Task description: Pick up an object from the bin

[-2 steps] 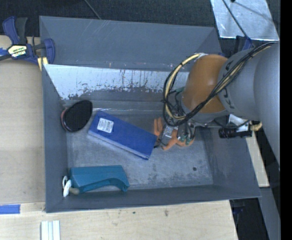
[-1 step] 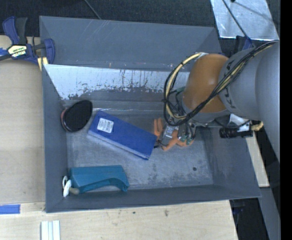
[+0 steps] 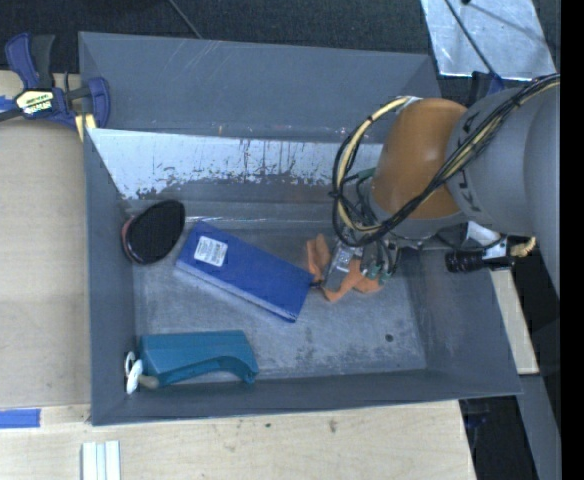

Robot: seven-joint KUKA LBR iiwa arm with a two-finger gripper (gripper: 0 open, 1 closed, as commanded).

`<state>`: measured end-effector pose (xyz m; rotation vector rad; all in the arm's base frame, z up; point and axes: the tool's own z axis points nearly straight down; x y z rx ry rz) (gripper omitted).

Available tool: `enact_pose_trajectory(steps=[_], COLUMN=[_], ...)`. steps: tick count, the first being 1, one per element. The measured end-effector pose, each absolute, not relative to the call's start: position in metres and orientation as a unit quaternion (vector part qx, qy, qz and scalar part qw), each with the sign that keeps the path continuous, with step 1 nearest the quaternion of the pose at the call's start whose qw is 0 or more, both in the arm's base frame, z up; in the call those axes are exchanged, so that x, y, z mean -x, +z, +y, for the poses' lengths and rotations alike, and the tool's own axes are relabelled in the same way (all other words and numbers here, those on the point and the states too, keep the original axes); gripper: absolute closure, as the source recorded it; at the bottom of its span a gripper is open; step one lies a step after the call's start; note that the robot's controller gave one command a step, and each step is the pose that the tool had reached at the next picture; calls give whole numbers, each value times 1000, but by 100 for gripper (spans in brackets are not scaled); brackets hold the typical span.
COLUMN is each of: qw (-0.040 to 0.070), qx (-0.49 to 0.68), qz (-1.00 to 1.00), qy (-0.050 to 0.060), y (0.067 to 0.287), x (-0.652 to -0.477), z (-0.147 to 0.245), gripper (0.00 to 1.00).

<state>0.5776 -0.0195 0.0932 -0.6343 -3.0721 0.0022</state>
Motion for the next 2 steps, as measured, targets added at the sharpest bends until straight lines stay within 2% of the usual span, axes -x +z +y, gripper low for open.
enact_pose_trajectory(steps=[1,2], qw=[-2,-3], qx=[202,202], qz=[-979,-979], qy=[0,-1], y=[114,124], x=[-580,-581], z=[-20,-20], gripper=[100,100])
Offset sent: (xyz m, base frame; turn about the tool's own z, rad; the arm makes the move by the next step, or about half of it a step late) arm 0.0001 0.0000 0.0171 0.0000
